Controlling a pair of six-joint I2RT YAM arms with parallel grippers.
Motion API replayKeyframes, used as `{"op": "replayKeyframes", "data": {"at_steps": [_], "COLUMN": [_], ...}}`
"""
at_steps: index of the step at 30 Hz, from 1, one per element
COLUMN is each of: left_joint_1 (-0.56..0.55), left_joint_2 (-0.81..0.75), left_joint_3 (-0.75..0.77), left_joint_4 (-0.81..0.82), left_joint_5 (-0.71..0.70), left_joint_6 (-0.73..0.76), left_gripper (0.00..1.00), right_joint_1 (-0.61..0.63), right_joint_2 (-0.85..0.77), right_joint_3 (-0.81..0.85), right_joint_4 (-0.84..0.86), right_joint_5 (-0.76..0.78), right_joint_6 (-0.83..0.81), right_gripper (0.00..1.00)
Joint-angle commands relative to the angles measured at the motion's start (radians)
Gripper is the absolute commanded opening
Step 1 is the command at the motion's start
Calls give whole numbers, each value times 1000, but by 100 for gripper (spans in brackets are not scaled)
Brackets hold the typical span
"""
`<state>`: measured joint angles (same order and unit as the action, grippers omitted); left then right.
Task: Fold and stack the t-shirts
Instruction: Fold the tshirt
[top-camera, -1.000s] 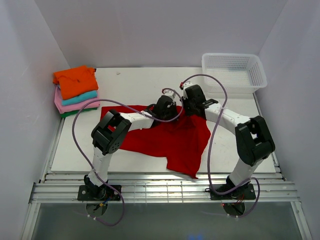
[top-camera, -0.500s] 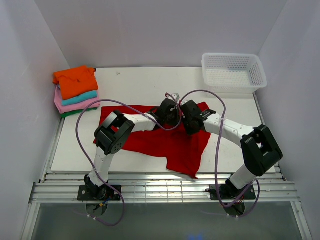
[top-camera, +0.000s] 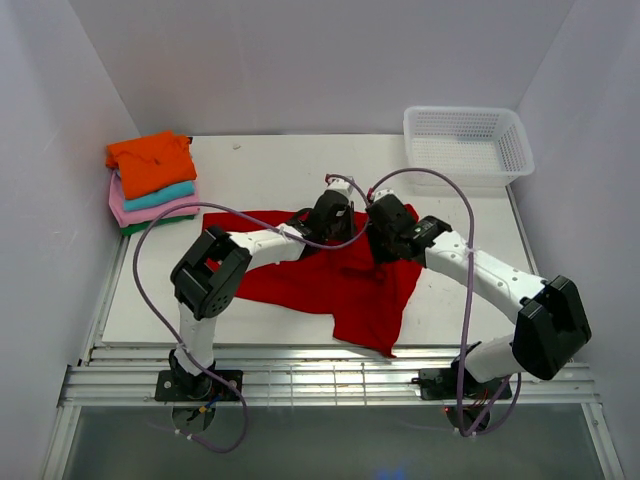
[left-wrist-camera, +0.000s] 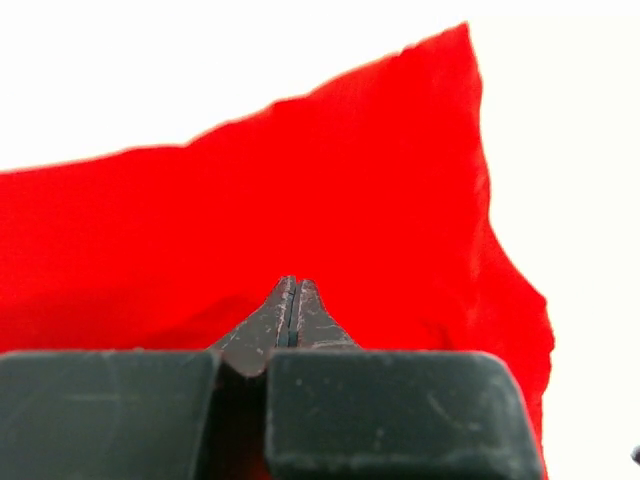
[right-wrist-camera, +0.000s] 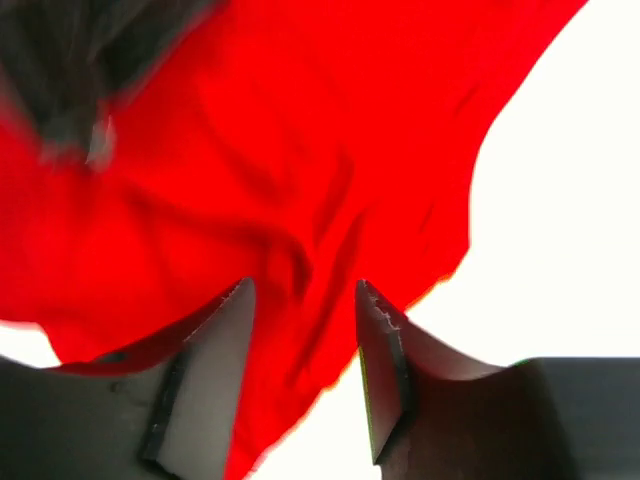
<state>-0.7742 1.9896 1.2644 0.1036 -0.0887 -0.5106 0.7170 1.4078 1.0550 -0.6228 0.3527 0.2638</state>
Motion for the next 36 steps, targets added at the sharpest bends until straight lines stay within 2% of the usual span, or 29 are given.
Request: {"op": "replayKeyframes", "data": {"at_steps": [1,3,4,7,10,18,26,36], "left_joint_1": [13,29,48,94,142,167,167,167], "left_joint_2": [-138,-152,-149,-115,-74,-5,-17,6], "left_joint_3": [-7,-5,-3,10,10,-16,-92,-117], "left_joint_4": [-5,-5,-11,-28,-32,2,33,41], "left_joint_5": [-97,-100,-98,-95,-69,-22,9,23], "left_joint_6": [50,60,63,75,67,58,21,4], "left_gripper": [0,0,0,0,0,0,0,0], "right_joint_1": [-102,-184,-206,-281,-326,-373,-396,-444], "right_joint_2": [35,86,139,261,388,597,648,685], "right_joint_3": [92,115,132,184,243,370,376,408], "right_joint_4": [136,173,214,270,285,325,299,216], "right_joint_5": [-30,-101,-121,-181,-216,-244,-118,-54], "right_joint_6": [-63,-83,-103,-123,-146,-195,-183,-159], "right_gripper": [45,39,31,17,12,9,9,9]}}
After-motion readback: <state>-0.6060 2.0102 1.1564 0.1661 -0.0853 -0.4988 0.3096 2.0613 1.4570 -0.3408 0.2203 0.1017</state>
